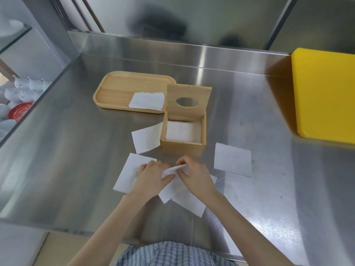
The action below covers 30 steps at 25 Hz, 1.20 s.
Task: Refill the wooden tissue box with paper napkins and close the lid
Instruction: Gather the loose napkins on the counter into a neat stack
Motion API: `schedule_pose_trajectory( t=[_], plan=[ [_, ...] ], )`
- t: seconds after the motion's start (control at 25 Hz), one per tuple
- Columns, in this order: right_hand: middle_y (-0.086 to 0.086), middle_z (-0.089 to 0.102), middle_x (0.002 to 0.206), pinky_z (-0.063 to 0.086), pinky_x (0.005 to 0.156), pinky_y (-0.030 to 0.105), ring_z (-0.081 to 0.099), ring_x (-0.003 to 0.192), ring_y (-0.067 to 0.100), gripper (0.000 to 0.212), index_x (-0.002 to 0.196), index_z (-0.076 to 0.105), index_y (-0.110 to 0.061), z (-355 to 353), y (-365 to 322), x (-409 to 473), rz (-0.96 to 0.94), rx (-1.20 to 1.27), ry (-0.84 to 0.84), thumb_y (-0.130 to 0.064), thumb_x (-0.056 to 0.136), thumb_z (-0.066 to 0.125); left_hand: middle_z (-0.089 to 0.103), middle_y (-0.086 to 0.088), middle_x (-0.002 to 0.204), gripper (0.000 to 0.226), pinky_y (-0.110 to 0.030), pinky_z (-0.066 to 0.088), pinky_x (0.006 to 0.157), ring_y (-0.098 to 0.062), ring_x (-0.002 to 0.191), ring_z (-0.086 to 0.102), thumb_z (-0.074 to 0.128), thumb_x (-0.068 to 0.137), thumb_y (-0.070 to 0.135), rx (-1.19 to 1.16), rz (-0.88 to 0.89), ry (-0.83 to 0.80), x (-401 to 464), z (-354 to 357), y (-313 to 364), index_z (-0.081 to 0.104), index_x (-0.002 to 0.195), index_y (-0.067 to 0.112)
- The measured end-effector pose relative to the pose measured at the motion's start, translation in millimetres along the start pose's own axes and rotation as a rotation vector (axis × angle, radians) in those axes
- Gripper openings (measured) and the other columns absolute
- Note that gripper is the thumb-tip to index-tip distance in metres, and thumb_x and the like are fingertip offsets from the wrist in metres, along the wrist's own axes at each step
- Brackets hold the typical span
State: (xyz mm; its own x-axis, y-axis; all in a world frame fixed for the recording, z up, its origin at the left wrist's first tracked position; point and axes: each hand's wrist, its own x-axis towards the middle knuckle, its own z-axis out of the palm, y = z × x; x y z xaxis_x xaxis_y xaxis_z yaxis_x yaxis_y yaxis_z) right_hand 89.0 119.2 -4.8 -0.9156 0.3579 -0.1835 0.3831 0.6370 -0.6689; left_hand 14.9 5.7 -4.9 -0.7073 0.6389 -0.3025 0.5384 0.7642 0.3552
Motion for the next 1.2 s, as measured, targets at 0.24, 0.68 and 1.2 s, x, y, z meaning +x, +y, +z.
schedule_pose_trajectory(
  t=[0.24,0.68,1.2],
  plan=[
    [-0.009,0.063,0.090,0.040,0.066,0.000,0.054,0.075,0.002,0.021,0.109,0.061,-0.012,-27.3,6.4,-11.7,0.041,0.136,0.041,-0.017,0.089,0.058,0.054,0.002,0.081,0.022,-0.010,0.030,0.054,-0.017,0.080,0.049,0.051,0.091,0.029,-0.393,-0.076,0.005,-11.6,-9.3,10.4,0.062,0.100,0.012],
    [0.009,0.063,0.106,0.042,0.075,0.020,0.057,0.093,0.020,0.022,0.108,0.063,-0.009,-34.4,45.7,-25.3,0.230,-0.056,0.134,-0.018,0.089,0.056,0.062,0.001,0.093,0.019,-0.018,0.043,0.068,-0.014,0.085,0.057,0.054,0.091,0.024,-0.883,-0.274,-0.025,-19.8,-1.9,2.2,0.059,0.102,0.009],
    [0.009,0.050,0.122,0.038,0.097,0.033,0.043,0.116,0.028,0.030,0.116,0.056,-0.013,-21.2,40.9,-26.6,0.287,-0.357,-0.010,-0.027,0.090,0.053,0.061,0.000,0.084,0.015,-0.024,0.043,0.069,-0.020,0.085,0.055,0.052,0.092,0.019,-0.988,-0.364,-0.006,-27.2,1.3,-2.9,0.062,0.083,0.013]
  ],
)
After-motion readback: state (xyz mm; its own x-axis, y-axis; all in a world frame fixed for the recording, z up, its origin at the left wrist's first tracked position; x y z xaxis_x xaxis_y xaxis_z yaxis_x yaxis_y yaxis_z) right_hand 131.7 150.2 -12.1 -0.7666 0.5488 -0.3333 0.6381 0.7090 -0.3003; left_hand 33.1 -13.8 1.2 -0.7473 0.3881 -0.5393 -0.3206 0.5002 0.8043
